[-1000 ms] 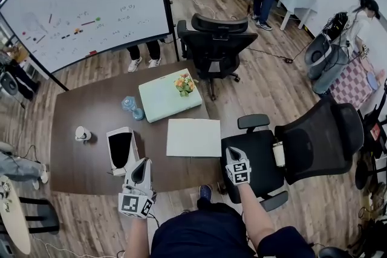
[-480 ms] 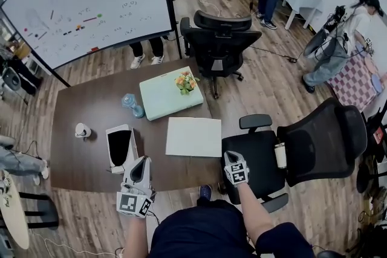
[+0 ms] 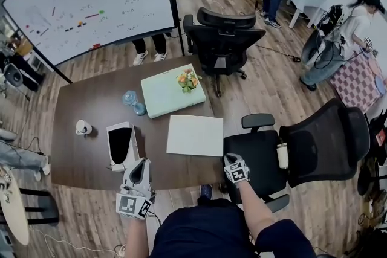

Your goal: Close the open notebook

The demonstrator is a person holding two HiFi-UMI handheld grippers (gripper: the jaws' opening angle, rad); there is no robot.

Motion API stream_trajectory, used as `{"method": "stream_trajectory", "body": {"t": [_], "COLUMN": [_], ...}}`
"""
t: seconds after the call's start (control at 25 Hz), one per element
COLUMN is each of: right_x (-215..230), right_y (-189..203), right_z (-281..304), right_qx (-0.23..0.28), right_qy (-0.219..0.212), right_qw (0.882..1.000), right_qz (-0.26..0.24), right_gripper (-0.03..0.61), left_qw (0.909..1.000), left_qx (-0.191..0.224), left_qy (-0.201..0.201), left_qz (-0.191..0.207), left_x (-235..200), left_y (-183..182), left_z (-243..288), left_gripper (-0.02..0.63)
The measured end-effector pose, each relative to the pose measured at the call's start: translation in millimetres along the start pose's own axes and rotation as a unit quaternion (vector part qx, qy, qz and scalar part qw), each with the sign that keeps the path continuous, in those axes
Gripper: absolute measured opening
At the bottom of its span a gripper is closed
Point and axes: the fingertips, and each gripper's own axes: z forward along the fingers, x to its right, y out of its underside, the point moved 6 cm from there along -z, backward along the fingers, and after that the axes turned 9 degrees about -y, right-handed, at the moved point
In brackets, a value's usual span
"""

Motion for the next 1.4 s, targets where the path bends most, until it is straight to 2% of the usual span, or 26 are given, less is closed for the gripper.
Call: {"method": "stream_trajectory", "body": {"t": [0.48,0.72,1.4], "right_x": [-5,-6,-16], "right_y": [-9,-20,-50], "right_z": [1,-10,-32], "right_qx": [0.017,0.046,0.092], "right_qy": [-0.021,-0.025,-0.016], "right_qw": [1.0,0.999,0.995], "right_qz": [-0.003,-0.004,-0.021], "right_gripper": [0.005,0.005,0.005], "left_qw": [0.9998,0.9996,0.9992], "left_qx": [-0.001,0.007,0.021], "left_qy": [-0.018,-0.024,-0.03], "left_qz": [-0.004,-0.008,-0.017], "left_x": [-3,-6,-9], "left_y": [3,2,0], "left_z": [-7,-11,-21], "left_gripper": [-0.005,-0.005,-0.005]}}
